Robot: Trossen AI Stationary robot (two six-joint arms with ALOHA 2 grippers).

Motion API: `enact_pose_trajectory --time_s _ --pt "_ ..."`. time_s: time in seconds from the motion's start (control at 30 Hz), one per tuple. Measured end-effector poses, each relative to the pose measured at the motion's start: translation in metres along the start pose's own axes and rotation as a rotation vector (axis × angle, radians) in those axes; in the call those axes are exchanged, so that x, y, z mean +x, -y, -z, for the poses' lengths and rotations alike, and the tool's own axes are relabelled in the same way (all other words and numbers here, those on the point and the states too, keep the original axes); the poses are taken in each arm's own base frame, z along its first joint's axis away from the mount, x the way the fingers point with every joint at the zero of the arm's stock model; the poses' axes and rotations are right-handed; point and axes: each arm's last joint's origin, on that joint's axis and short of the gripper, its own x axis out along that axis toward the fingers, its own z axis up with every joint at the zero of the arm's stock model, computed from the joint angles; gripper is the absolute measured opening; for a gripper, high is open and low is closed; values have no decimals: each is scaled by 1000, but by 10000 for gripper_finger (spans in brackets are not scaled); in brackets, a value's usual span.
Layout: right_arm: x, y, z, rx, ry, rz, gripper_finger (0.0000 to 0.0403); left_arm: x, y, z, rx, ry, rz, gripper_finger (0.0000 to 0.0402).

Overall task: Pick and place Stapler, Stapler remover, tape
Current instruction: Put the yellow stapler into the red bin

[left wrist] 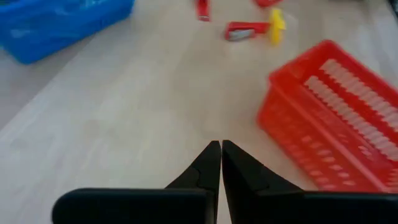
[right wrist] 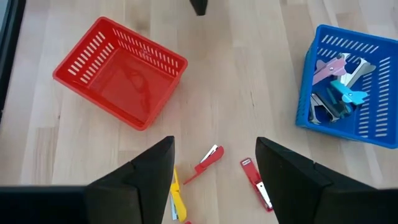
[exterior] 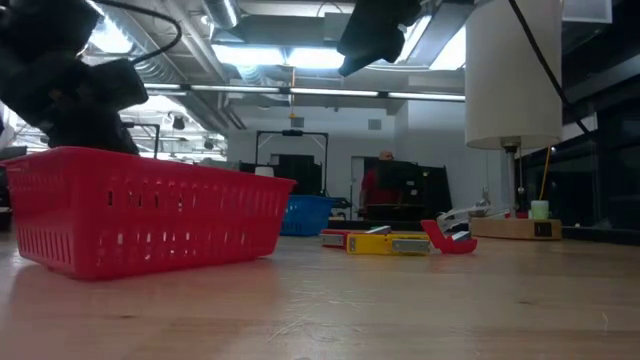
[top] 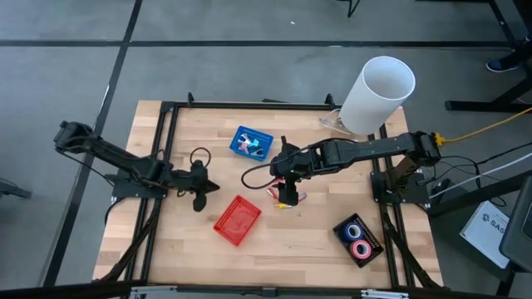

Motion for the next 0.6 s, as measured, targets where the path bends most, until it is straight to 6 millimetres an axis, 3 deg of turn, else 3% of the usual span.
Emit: enact_pose_trajectory --time_s 0.2,0.4,0.6 --pt "0 0 0 -13 1 0 227 0 -6 6 43 137 -85 16" --pt "0 0 0 -12 1 0 227 -6 -2 10 217 320 50 17" --pt "0 0 0 -8 2 0 227 -10 0 9 319 335 85 17"
